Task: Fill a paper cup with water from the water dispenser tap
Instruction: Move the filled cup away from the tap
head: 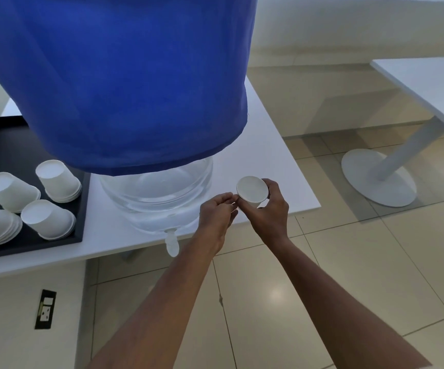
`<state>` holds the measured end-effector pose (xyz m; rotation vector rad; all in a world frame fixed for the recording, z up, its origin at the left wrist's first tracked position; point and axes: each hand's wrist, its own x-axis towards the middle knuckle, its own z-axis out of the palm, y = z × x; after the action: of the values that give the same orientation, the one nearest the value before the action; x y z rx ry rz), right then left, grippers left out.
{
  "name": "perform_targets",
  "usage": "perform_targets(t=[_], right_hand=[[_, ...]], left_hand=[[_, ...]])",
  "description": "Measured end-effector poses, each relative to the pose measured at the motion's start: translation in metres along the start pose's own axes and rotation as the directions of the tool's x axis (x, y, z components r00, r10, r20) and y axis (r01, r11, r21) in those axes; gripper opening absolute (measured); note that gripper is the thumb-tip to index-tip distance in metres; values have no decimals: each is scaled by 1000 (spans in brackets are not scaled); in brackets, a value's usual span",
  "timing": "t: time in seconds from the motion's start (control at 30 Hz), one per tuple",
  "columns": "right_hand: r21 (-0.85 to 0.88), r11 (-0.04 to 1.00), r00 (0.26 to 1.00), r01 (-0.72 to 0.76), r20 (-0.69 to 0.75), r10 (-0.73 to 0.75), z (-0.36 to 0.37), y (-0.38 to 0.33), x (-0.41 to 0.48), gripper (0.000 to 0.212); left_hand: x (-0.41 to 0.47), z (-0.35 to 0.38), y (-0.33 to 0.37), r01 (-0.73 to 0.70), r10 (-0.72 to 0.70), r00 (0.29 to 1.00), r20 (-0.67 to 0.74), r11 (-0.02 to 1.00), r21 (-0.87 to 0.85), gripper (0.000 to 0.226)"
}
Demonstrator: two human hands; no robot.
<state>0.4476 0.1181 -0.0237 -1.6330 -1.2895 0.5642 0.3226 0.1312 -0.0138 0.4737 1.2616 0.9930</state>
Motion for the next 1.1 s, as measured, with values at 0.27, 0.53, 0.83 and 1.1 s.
perform_targets(t=[0.27, 0.53, 0.83, 1.1], right_hand=[[-37, 998, 999, -50, -2, 50, 8, 11, 9, 68], [-54, 995, 997, -81, 0, 81, 15, 18, 13, 67], [-55, 989, 990, -140, 5, 140, 22, 21, 15, 65], [-34, 980, 979, -198, 48, 199, 22, 20, 16, 66]], left_hand=[[10, 6, -5, -30, 26, 999, 48, 996, 85, 38], [12, 11, -7, -8, 2, 997, 71, 997, 75, 49], [6, 12, -6, -9, -1, 990, 140, 998, 67, 48], [10, 12, -14, 28, -34, 990, 135, 999, 41, 41]])
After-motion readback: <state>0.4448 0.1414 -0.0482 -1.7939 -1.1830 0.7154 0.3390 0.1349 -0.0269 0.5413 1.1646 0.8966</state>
